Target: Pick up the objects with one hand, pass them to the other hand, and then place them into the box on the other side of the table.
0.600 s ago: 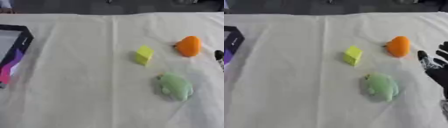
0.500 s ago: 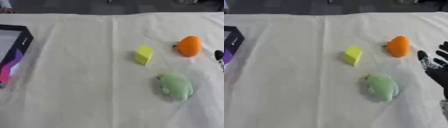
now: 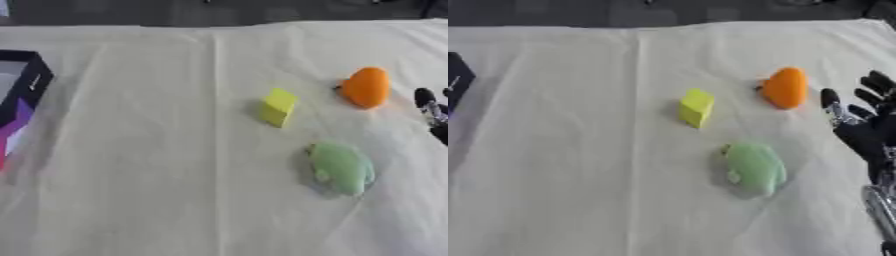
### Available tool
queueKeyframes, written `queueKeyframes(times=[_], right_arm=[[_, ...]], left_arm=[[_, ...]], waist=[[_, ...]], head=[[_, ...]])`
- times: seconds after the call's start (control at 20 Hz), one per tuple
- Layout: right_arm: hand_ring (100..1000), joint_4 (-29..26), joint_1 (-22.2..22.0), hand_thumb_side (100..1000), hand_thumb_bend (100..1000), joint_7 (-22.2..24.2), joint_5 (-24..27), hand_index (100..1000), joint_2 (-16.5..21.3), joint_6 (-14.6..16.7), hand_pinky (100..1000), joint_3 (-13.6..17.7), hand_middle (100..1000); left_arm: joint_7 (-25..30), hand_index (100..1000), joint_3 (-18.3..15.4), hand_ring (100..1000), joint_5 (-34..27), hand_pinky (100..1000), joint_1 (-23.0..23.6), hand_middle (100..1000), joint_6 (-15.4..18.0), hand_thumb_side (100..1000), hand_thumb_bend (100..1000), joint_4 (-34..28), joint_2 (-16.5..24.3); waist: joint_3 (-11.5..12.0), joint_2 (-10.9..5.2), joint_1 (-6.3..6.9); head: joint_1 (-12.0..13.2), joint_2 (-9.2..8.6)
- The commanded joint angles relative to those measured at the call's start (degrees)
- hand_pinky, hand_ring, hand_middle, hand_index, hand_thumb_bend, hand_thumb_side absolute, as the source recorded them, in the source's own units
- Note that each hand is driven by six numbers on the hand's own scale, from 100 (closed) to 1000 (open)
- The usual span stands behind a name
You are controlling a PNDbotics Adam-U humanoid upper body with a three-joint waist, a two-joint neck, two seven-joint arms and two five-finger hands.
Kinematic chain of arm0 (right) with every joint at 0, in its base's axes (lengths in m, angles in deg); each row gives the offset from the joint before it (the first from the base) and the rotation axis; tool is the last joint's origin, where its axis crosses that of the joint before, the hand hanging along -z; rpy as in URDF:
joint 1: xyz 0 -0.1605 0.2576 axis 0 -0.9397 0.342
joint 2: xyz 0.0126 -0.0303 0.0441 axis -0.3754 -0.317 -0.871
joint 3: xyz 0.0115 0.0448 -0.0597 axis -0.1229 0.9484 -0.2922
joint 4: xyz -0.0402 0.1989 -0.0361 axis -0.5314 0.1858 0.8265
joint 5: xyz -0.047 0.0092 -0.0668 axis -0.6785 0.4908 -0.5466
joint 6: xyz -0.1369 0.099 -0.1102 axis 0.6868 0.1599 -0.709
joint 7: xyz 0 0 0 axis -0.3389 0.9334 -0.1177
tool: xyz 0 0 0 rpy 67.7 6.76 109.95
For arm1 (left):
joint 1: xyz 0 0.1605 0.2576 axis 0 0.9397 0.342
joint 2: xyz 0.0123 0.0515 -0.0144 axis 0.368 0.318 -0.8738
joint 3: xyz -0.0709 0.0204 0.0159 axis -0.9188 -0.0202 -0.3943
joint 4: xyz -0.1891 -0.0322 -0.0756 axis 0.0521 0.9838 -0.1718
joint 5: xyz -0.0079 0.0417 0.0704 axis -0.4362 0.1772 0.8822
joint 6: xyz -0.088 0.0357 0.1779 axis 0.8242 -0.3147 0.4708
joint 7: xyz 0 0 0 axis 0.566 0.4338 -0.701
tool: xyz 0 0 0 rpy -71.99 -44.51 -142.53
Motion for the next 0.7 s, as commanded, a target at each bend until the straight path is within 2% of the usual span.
queueKeyframes(times=[0.05,0.2,0.4,0.7], right_arm=[[862,-0.9,-0.1,242,484,0.2,-0.4,872,1.9,0.1,798,0.4,825],[859,-0.9,0.0,240,496,0.8,-0.1,872,2.3,-0.6,796,0.2,820],[862,-0.9,-0.6,252,521,2.7,-1.0,884,3.1,-2.3,799,-0.6,824],[866,-0.9,-3.6,249,578,5.5,-3.8,889,8.1,-3.6,811,-1.1,831]], left_arm=[[0.1,824,0.0,669,0.2,742,-0.8,718,0.1,803,126,-0.5,1.0],[0.7,822,0.6,668,0.2,742,-1.4,717,-0.2,800,120,-0.6,1.4],[1.0,820,0.8,667,0.1,743,-1.5,715,-0.4,796,110,-0.7,2.1],[1.1,819,0.8,667,0.2,744,-1.2,715,-1.0,791,102,-0.7,4.0]], waist=[[-0.3,-1.37,-0.72],[-0.8,-1.23,-0.52],[-0.6,-1.40,-0.61],[-1.4,-2.04,-1.00]], head=[[-0.4,0.90],[-1.0,0.65],[-0.5,-0.52],[0.3,-0.76]])
